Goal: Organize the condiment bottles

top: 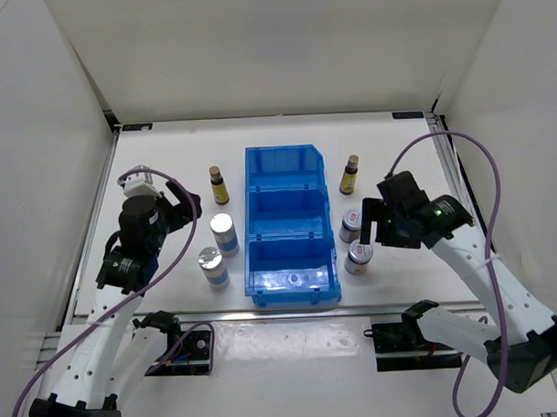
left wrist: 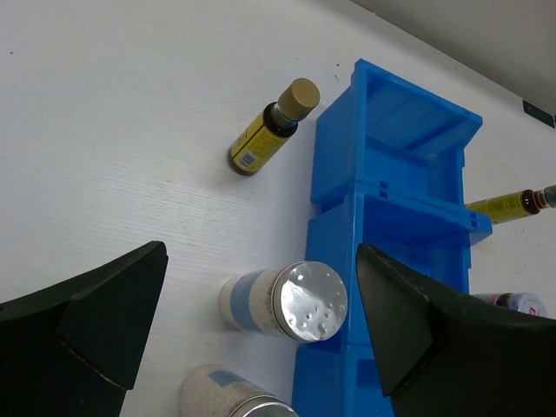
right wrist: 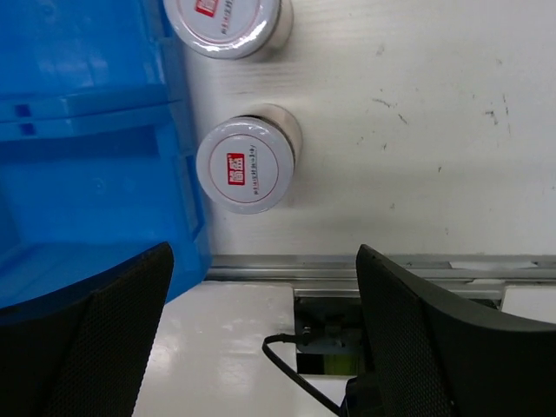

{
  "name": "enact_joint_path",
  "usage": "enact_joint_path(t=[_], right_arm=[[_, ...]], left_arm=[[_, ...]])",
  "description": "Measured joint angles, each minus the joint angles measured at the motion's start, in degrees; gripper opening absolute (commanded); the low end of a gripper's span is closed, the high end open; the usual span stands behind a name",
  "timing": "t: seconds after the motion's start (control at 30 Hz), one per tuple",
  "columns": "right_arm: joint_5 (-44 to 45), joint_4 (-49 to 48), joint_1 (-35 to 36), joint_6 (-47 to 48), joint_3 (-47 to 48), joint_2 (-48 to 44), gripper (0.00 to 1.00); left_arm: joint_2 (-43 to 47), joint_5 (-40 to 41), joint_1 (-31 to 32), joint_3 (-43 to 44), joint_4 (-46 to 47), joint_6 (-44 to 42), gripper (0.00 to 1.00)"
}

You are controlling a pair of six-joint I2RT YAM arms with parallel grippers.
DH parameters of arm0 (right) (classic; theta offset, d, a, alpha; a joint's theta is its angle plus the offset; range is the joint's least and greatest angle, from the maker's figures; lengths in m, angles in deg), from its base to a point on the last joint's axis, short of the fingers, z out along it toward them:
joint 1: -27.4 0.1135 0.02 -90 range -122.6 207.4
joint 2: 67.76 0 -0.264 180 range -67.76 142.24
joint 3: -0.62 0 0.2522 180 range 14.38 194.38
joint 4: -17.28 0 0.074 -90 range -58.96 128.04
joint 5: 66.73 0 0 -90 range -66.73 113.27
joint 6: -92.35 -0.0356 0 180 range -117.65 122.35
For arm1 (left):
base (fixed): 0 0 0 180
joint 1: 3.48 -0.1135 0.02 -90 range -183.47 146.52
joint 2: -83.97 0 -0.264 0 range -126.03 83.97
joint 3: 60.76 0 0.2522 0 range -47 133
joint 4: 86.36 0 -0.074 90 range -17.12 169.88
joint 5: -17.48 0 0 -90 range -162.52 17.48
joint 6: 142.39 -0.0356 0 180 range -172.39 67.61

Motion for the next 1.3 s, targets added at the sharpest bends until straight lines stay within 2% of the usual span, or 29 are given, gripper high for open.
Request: enact_joint_path(t=[0.2, 0.43, 0.63, 0.73, 0.83, 0.87, 0.93, 0.97, 1.07, 1.2, 1.3], right_arm=[[-0.2, -1.5, 0.2, -1.5, -2.7, 8.0, 0.92], [1.5, -4.5, 3.6, -2.6, -3.3, 13.6, 0.92], [3.1, -7.4, 4.2, -3.1, -5.0, 19.3, 0.84], [3.0, -9.5, 4.2, -3.8, -7.5, 20.5, 0.78], [2.7, -10.7, 4.2, -4.0, -8.9, 20.5, 0.66], [2.6, -10.8, 4.2, -4.1, -9.0, 20.5, 0.60], [2.3, -11.0, 4.3, -4.3, -9.2, 19.8, 0.53], [2.3, -10.9, 4.3, -4.2, -9.2, 19.4, 0.43], [2.6, -9.6, 5.0, -4.1, -8.8, 17.0, 0.29], [6.0, -3.7, 8.8, -3.8, -2.2, 13.5, 0.19], [7.2, -2.0, 12.6, -3.4, 4.8, 11.6, 0.18]], left_arm=[[-0.8, 2.4, 0.0, 0.1, -1.7, 0.1, 1.00], [-1.4, 4.2, 0.0, 0.1, -3.0, 0.1, 1.00], [-1.7, 4.8, 0.0, 0.1, -3.0, 0.1, 1.00], [-1.7, 5.4, 0.0, 0.1, -3.0, 0.1, 1.00], [-1.7, 5.6, 0.0, 0.1, -3.0, 0.1, 1.00], [-1.7, 5.7, 0.0, 0.1, -3.1, 0.1, 1.00], [-1.7, 5.9, 0.0, 0.1, -3.1, 0.1, 1.00], [-1.7, 6.0, 0.0, 0.1, -3.1, 0.1, 1.00], [-1.7, 6.2, 0.0, 0.1, -3.1, 0.1, 1.00], [-1.9, 6.4, 0.0, 0.1, -3.1, 0.1, 1.00], [-2.4, 6.4, 0.0, 0.1, -3.1, 0.1, 1.00]])
